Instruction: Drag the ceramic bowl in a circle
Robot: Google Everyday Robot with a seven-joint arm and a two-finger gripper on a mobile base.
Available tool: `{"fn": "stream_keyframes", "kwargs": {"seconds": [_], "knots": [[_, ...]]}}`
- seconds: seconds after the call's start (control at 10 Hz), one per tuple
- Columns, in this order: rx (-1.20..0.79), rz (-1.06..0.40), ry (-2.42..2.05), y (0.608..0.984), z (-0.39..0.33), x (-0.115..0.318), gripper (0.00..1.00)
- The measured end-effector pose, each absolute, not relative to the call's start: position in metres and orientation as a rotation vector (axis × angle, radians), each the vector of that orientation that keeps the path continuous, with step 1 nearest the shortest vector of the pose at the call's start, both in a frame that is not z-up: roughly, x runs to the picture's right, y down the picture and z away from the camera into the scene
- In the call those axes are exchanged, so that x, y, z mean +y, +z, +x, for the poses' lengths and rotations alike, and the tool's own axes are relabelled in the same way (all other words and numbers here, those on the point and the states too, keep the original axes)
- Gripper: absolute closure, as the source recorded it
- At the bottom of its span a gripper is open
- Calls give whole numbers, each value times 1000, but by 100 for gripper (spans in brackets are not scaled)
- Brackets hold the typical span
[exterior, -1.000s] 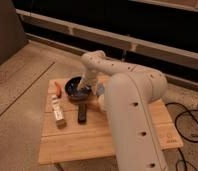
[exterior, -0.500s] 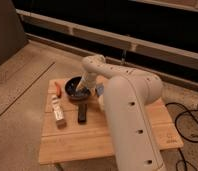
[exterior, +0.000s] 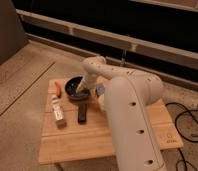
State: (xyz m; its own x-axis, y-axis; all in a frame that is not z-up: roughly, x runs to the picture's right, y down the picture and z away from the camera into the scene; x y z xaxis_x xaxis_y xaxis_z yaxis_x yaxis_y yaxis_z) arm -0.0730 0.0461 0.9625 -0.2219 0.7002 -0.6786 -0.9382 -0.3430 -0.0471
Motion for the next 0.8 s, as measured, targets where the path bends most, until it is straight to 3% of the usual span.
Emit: {"fn": "stream_keyframes", "kwargs": {"seconds": [0.2, 0.4, 0.5, 0.8], "knots": [[463, -718, 1821, 967, -65, 45, 41], [460, -674, 1836, 969, -54, 40, 61], [463, -656, 1838, 970, -52, 41, 77], [464, -652, 1831, 972, -57, 47, 84]]}}
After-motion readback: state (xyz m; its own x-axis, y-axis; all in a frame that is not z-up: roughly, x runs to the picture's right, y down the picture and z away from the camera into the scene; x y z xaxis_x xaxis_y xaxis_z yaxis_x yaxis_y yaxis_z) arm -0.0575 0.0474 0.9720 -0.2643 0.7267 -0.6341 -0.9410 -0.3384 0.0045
